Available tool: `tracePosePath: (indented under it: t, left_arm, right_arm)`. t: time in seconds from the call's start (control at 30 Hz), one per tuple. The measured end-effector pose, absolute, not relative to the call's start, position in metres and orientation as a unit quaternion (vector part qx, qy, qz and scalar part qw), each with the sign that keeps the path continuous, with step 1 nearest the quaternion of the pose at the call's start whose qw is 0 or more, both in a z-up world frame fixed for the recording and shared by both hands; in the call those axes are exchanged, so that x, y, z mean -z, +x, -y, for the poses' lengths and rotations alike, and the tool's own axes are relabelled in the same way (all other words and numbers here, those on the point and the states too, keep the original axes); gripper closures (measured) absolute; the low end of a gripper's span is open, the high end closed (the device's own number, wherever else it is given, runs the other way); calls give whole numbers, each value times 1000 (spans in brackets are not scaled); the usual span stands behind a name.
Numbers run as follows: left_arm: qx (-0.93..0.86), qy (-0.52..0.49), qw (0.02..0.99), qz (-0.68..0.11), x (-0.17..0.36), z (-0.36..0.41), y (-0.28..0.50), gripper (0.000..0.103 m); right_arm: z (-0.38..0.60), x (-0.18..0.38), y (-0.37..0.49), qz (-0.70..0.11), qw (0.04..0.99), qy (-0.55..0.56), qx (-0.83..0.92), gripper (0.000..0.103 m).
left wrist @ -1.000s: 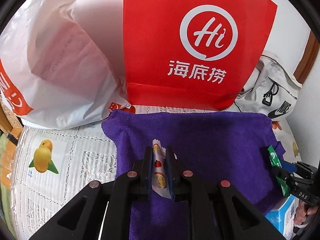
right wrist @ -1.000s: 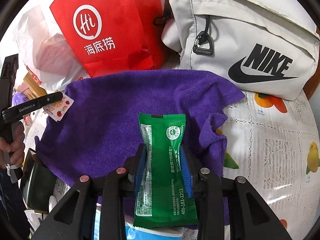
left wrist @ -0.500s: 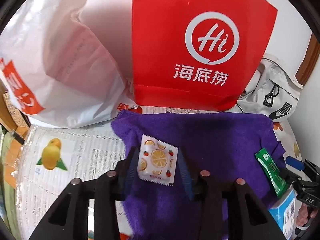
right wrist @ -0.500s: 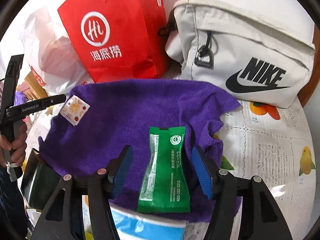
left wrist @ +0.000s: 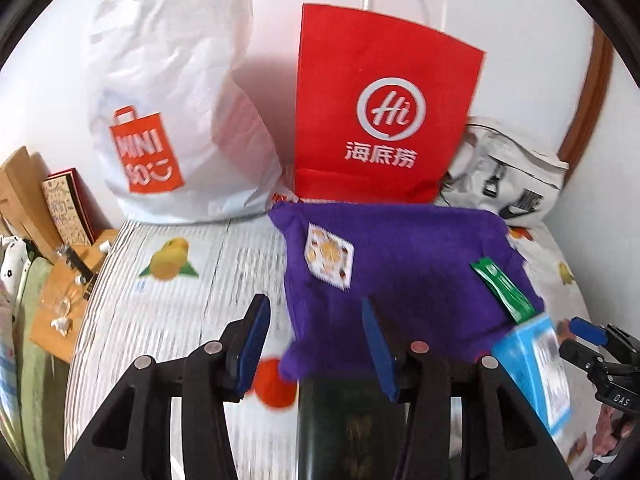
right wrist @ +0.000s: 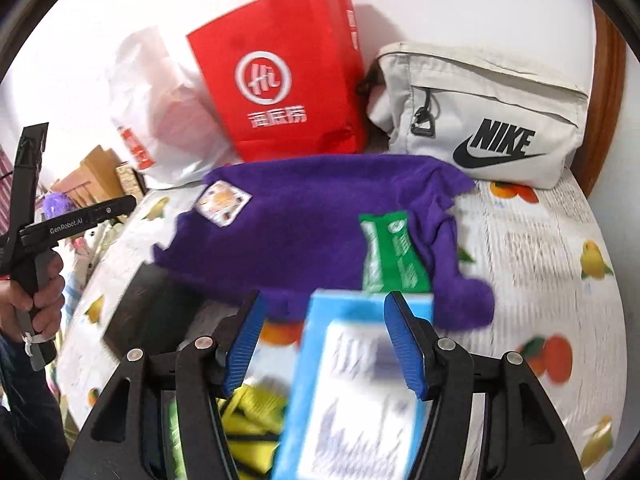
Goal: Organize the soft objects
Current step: 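Release the orange-slice packet onto the towel while right tool releases green packet there, then grasp the white sponge block with left tool while right tool grasps black strap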
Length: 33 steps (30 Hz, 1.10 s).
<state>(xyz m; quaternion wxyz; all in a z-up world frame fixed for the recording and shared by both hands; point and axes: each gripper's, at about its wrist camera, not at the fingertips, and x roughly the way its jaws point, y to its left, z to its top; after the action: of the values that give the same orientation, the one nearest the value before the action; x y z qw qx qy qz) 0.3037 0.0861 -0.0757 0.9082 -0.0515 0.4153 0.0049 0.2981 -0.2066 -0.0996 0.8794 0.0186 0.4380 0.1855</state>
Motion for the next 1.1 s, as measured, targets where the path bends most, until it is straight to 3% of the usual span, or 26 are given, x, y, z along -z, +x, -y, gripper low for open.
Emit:
tracePosePath:
  t: [0.23,0.53,0.63,0.93,1.1]
  left_arm:
    - [-4,-48,907,-419,76,-87,245,57]
    - [34,-52,894,-444,112,-81,188,44]
    - [50,-44,889,-453,124,-77,175,33]
    - [99,-9,876,-472,157,-59,153,30]
    - [131,14,873,-470,166,-55,150,23]
  right_arm:
    - [186,95,235,-432,874,23,-221,42]
    - [167,105,182,-437,867,3,-240,42]
    - [167,110,170,-441,866,10,-236,42]
    - [158,125,148,-447,863,-7,-236,42]
    - [160,134,141,-454,862,-7,-226,42]
